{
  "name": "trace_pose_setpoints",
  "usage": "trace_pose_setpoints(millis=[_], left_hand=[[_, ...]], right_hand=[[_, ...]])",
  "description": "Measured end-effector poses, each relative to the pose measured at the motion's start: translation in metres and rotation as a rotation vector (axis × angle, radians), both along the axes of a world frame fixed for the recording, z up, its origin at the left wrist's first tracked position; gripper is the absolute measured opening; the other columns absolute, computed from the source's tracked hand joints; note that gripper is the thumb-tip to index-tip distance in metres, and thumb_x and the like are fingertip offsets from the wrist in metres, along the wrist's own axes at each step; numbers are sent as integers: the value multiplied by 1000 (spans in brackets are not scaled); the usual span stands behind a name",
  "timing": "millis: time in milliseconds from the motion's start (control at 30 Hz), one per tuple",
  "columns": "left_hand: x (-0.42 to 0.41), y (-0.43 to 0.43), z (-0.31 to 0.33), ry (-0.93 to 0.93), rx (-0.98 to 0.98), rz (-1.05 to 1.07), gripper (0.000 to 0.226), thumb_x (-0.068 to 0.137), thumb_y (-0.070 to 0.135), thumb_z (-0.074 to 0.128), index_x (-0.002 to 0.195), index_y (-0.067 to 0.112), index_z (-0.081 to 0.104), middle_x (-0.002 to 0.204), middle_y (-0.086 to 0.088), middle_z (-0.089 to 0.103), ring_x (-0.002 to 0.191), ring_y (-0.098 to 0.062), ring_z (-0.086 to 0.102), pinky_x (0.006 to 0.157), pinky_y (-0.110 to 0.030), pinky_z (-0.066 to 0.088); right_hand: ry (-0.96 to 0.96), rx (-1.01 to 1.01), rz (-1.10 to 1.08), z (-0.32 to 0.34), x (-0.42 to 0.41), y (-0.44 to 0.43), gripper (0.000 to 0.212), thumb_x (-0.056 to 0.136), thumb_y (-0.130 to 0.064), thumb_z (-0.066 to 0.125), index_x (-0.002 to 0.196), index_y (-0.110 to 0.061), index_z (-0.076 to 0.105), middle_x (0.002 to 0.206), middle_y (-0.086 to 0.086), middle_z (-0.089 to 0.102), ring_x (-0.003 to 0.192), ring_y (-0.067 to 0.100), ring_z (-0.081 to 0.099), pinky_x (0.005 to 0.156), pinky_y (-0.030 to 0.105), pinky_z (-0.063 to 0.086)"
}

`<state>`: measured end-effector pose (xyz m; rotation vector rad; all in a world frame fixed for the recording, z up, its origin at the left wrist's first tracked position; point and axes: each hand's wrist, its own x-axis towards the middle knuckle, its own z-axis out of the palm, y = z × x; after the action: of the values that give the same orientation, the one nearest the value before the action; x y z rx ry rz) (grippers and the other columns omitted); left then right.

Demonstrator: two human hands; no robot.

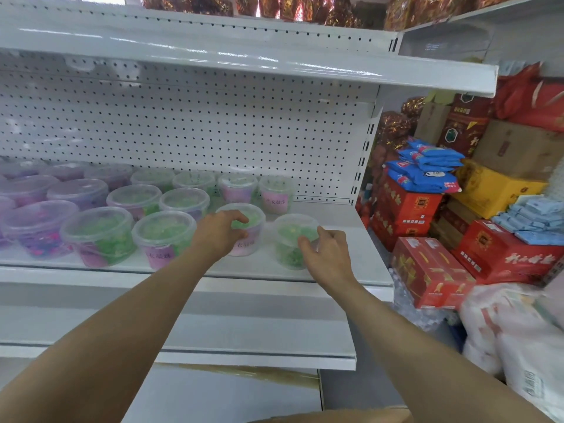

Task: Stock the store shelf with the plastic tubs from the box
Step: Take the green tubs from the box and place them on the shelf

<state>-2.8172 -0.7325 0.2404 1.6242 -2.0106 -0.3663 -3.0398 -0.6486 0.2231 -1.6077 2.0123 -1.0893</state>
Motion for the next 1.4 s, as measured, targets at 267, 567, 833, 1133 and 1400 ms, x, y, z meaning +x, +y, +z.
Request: trace_pose_setpoints(millis=[267, 567, 833, 1133, 1400], left_hand=[[0, -25, 5, 26, 58, -33, 27, 82, 26, 72, 108, 30, 68, 127, 4, 62, 112, -20, 57, 93, -34, 47], [7, -53, 9, -5, 46, -82, 24, 80, 25, 74, 102, 29, 69, 121, 5, 64, 110, -18, 56, 91, -31, 45], [9, -76, 7, -17, 44, -92, 27, 79, 23, 76, 104, 27, 67, 124, 4, 63, 114, -18, 55, 96, -32, 44], [14, -85, 9, 26, 21, -112, 28, 81, 16, 73, 108, 22, 67, 125, 3, 63, 114, -18, 56, 94, -30, 44], [18, -88, 3, 9, -5, -122, 28, 81, 18, 71, 108, 24, 67, 125, 6, 62, 114, -16, 57, 93, -28, 44]], right_hand=[[-61, -47, 145, 2, -24, -21, 28, 87, -31, 65, 115, -30, 70, 131, -10, 46, 123, 4, 38, 106, 25, 30], [-36, -175, 186, -8, -29, -48, 36, 75, -28, 85, 109, -26, 73, 129, -8, 56, 118, 10, 56, 87, 19, 50], [96, -125, 35, -1, -3, -83, 41, 67, -38, 87, 83, -12, 60, 149, -1, 46, 139, 14, 37, 91, 17, 27], [81, -78, -48, 2, 16, -105, 70, 60, -50, 87, 119, -29, 54, 125, -11, 48, 128, 10, 34, 84, 23, 36], [219, -26, -151, 8, 41, -117, 78, 61, -62, 80, 125, -30, 51, 130, -6, 46, 132, 14, 30, 86, 31, 46]])
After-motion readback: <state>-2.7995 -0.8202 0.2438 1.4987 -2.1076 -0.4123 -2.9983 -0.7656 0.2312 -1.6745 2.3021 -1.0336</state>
